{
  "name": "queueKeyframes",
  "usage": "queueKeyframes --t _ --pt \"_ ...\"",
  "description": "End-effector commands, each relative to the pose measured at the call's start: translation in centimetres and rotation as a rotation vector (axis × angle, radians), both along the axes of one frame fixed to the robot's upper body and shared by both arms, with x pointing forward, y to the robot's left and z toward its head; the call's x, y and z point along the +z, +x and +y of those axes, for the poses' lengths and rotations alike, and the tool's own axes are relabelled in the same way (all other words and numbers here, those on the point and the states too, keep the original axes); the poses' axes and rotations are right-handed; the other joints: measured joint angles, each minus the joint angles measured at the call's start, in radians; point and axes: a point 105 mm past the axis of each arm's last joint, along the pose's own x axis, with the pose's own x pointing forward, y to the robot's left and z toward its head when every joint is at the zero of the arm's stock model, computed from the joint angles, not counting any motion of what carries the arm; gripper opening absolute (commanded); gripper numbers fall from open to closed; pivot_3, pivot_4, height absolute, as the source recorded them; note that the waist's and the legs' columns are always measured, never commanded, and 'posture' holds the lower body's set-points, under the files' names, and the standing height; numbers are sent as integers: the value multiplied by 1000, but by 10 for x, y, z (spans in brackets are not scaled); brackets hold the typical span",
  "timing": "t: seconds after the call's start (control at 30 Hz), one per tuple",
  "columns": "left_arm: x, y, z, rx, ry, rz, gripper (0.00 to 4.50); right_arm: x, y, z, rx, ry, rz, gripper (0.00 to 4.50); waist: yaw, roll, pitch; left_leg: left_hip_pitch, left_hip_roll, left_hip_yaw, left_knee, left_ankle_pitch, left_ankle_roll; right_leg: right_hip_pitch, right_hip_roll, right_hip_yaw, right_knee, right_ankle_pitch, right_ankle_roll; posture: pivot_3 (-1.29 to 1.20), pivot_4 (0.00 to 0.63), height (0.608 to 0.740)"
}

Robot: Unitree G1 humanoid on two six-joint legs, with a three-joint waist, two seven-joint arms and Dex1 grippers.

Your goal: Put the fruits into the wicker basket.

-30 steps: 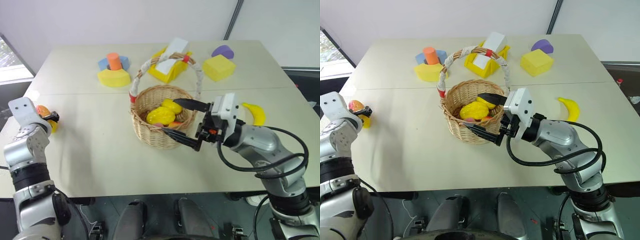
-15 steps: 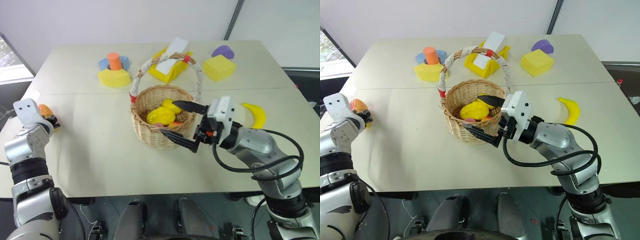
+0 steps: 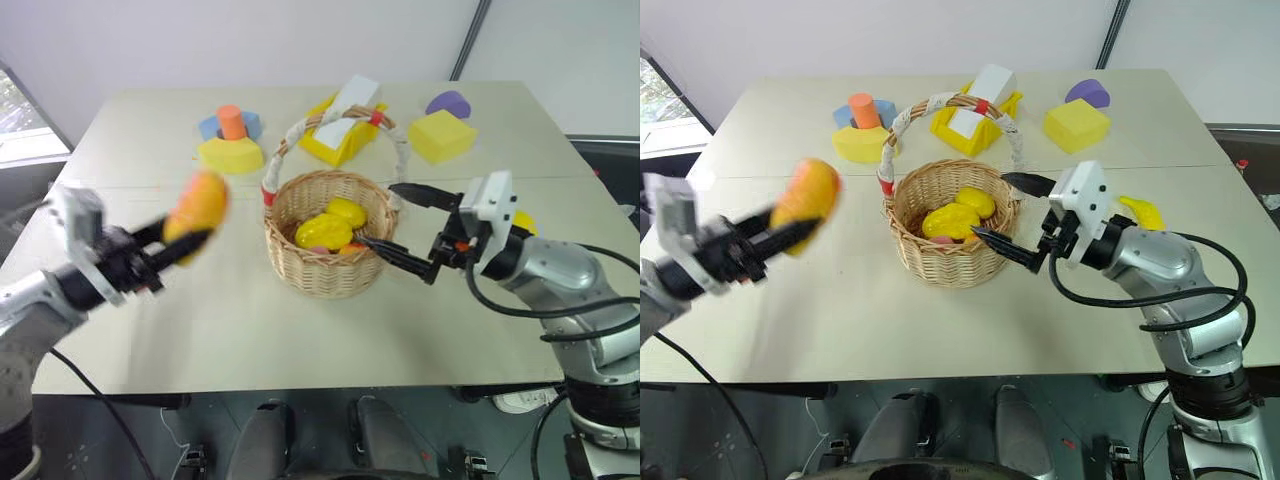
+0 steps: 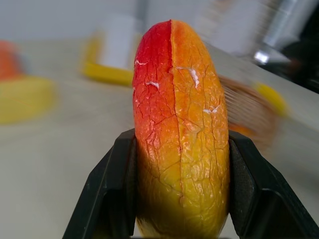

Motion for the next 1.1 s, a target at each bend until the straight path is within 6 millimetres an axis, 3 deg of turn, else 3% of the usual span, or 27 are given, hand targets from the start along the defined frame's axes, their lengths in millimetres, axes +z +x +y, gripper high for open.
queueKeyframes --t 0.03,0.1,0.17,0.23,0.3,0.43,0.63,0.67,0.77,0.8,0.9,1.1 --pt "5 -9 -29 -136 40 -13 1769 14 0 -6 -16 0 -76 4500 0 0 0 0 0 0 0 0 0 0 0 0 0 0 0 0 150 740" --pt "9 -3 -41 -157 52 -45 1769 15 1 -7 -21 -1 -77 4500 2 0 0 0 0 0 0 0 0 1 1 0 0 0 1 0 150 740" --pt "13 16 -54 -134 58 -78 1769 14 1 -7 -27 -1 -78 4500 5 0 0 0 0 0 1 0 0 1 2 0 0 2 3 0 150 740" --pt "11 43 -76 -91 202 -193 1769 14 1 -8 -42 2 -81 4500 10 0 0 0 -1 -1 2 0 0 2 2 -1 0 2 3 0 150 740" --pt "14 55 -94 -119 190 -214 1769 15 -1 -8 -47 3 -82 4500 9 0 0 0 -2 -1 2 0 0 2 4 0 0 2 4 0 150 740" --pt "21 72 -111 -134 218 -271 1769 14 -4 -10 -67 1 -79 4500 -5 0 0 0 0 0 2 0 1 0 6 1 0 2 4 0 150 740" --pt "17 80 -127 -207 296 -290 1769 1 -1 -30 -209 -41 -35 4500 0 0 0 -1 1 0 1 0 1 0 8 1 1 1 3 0 150 740" --pt "17 81 -127 -210 296 -289 2822 -3 1 -35 -245 -52 -23 4500 0 0 0 -1 1 0 1 0 1 0 8 1 1 1 3 0 150 740" --pt "19 80 -128 -215 285 -297 4250 -15 12 -64 -414 -92 11 4500 1 0 1 -1 1 0 2 0 1 0 7 1 1 1 3 0 150 740" --pt "21 81 -128 -208 279 -302 4443 -18 15 -74 -469 -105 21 4500 1 0 1 -1 1 0 2 0 1 0 7 1 1 1 3 0 150 740" --pt "25 78 -128 -219 222 -310 4443 -22 26 -106 -641 -18 71 4500 1 0 1 0 1 0 2 0 1 0 7 1 1 1 3 0 150 740" --pt "21 36 -141 -427 103 -345 4443 -49 41 -186 -1076 3 194 4500 1 0 1 0 1 1 2 1 1 0 7 2 2 1 3 0 150 740"
